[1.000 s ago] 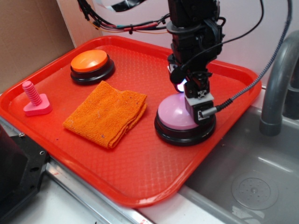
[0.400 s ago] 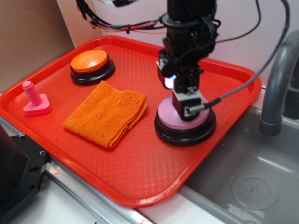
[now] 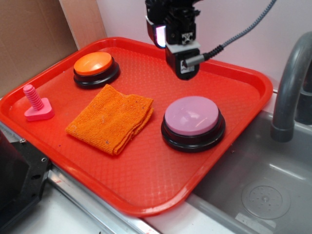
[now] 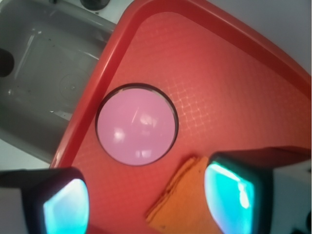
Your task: Push the pink button.
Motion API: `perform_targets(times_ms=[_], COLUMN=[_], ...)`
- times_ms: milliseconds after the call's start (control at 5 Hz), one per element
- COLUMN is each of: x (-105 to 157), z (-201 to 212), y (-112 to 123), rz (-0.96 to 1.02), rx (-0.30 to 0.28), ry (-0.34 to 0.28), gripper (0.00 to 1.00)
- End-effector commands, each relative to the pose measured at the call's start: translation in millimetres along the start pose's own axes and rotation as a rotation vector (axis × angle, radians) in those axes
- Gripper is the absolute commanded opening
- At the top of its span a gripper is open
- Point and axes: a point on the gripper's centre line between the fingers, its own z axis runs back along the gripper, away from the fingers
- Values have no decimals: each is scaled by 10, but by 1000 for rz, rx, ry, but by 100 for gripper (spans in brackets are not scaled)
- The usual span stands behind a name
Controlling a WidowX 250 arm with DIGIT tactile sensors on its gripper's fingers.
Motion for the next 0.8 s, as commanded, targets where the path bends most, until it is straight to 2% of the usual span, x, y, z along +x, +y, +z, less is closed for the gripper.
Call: perform_targets(times_ms=[0,400,600], x=[-27,-75,-73], z=[557,738,950], y=[-52,13,33], rz=[10,50,65], rx=[-82,-25,34], ry=[-195,-203,-214], gripper=[100,100,100])
